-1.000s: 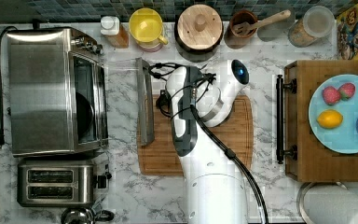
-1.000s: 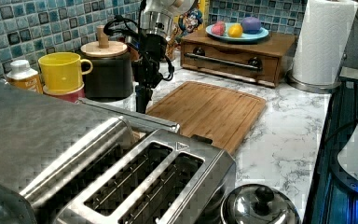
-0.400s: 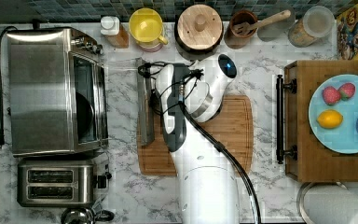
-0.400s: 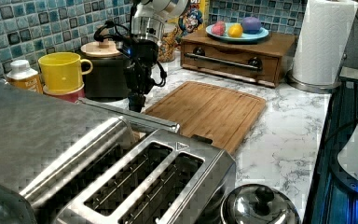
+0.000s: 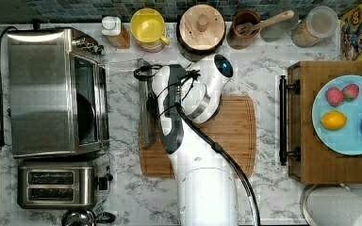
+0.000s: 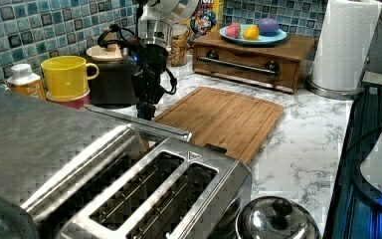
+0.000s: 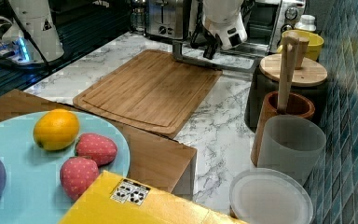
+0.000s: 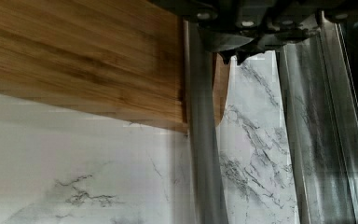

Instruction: Close the oven.

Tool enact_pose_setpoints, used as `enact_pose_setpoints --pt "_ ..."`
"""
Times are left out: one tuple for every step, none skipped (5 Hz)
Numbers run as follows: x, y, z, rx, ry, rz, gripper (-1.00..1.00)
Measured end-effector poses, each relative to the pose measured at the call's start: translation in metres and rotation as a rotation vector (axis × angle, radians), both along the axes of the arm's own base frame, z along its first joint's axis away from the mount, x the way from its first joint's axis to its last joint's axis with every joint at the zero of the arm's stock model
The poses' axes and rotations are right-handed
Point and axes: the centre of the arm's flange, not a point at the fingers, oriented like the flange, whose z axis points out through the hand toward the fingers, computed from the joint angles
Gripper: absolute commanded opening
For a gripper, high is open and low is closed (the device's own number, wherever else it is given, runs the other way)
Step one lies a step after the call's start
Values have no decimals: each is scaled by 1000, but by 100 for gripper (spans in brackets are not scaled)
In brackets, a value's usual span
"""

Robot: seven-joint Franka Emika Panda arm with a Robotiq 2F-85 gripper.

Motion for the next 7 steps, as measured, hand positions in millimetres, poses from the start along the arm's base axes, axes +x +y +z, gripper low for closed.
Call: enact_pose_setpoints --pt "0 -1 0 13 3 -15 -100" --pt "-1 -3 -2 24 11 -31 -100" --pt "-1 -3 -2 28 13 -35 -100" --pt "-1 -3 -2 30 11 -37 -100" --pt "-6 -1 3 15 -9 -43 -100" --pt "-8 6 23 12 -42 -36 -100" --pt "-10 23 55 20 -87 -6 -100"
